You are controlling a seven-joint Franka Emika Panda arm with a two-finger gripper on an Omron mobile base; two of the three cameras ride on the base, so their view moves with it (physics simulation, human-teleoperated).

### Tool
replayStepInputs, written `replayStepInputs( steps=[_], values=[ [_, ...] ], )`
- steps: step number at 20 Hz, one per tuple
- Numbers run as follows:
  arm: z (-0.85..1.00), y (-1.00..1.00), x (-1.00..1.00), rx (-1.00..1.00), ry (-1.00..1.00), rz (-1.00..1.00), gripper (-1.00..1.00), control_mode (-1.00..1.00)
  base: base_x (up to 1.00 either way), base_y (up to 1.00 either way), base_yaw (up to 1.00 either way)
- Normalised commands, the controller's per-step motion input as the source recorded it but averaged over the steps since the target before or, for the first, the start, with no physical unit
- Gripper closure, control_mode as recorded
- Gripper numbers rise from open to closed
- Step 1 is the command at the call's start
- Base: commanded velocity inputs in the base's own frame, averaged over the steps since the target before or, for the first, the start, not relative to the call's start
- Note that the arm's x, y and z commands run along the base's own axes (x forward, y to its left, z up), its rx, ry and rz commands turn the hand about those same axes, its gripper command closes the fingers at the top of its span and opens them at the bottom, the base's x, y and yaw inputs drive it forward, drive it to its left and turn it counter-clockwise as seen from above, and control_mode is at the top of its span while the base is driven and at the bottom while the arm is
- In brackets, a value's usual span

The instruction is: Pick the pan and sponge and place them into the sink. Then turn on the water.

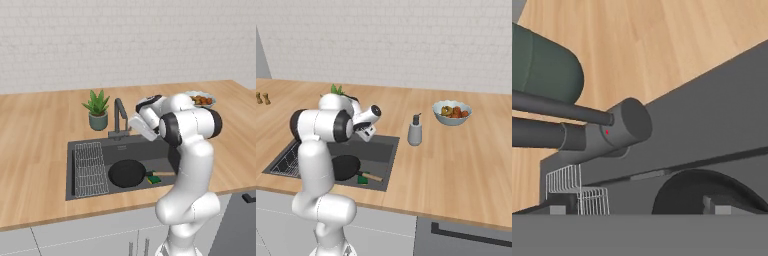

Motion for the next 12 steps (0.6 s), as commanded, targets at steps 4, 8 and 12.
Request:
replayStepInputs(
  steps=[4,8,12],
  values=[
    [-0.06,0.09,0.33,0.02,0.0,-0.02,-1.0,-1.0,0.0,0.0,0.0],
    [-0.1,0.08,0.34,0.0,0.0,-0.02,-1.0,-1.0,0.0,0.0,0.0],
    [-0.15,0.09,0.37,0.0,0.0,-0.02,-1.0,-1.0,0.0,0.0,0.0]
  ],
)
